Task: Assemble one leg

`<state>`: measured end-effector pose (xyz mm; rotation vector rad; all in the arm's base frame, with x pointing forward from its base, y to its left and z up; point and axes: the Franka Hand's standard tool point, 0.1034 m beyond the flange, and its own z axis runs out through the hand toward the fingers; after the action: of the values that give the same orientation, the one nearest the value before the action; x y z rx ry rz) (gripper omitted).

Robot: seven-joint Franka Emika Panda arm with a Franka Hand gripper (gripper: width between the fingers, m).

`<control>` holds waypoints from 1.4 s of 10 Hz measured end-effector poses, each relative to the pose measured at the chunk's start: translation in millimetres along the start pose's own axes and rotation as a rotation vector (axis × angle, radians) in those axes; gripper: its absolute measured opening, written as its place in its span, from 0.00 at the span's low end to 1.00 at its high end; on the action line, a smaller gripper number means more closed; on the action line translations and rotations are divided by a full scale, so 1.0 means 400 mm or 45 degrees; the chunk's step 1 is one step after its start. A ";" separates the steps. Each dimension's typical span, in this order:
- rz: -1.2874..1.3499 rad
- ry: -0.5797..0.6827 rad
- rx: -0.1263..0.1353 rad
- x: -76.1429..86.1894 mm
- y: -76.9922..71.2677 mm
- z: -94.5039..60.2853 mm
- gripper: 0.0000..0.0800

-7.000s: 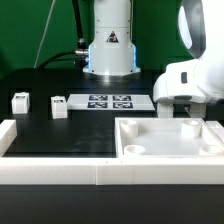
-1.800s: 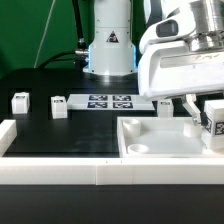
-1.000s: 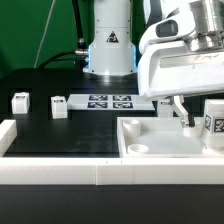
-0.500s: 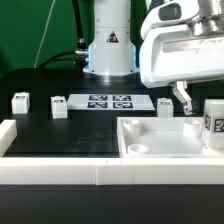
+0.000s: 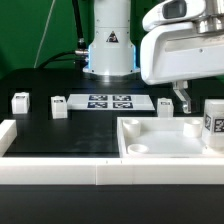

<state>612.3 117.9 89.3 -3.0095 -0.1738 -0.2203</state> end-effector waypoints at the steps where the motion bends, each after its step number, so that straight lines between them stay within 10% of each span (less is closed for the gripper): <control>1: 0.011 -0.127 0.011 -0.002 0.002 0.005 0.81; 5: 0.023 -0.201 0.021 0.011 -0.006 0.023 0.81; 8: 0.027 -0.199 0.018 0.012 0.002 0.022 0.38; 14: 0.613 -0.195 -0.003 0.007 0.006 0.030 0.37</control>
Offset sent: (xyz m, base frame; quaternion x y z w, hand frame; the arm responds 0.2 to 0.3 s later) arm 0.0033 -0.0027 -0.0074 -0.0241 0.0184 -0.0173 0.9994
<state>617.1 117.3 77.8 -2.9544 0.5314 0.0576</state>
